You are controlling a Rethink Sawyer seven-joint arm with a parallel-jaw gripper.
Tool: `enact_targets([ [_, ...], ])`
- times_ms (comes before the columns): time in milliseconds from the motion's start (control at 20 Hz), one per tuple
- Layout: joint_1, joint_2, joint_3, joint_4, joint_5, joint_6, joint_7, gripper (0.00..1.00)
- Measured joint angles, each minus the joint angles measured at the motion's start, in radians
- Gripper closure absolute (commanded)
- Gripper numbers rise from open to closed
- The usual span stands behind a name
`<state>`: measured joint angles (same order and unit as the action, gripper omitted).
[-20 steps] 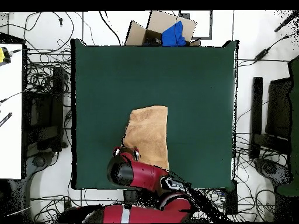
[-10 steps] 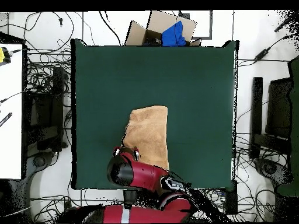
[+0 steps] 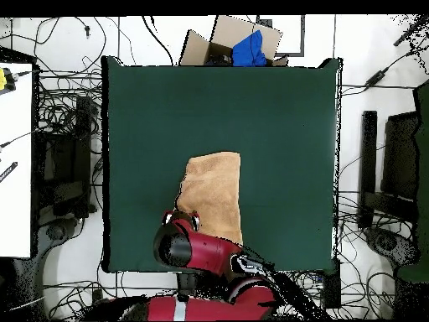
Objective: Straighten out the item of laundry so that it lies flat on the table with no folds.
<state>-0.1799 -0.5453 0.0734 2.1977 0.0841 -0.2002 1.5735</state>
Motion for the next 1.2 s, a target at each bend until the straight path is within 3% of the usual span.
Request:
enact_targets([
  [1200, -0.037, -0.017, 0.0, 0.009, -0.016, 0.0, 0.0, 0.0],
])
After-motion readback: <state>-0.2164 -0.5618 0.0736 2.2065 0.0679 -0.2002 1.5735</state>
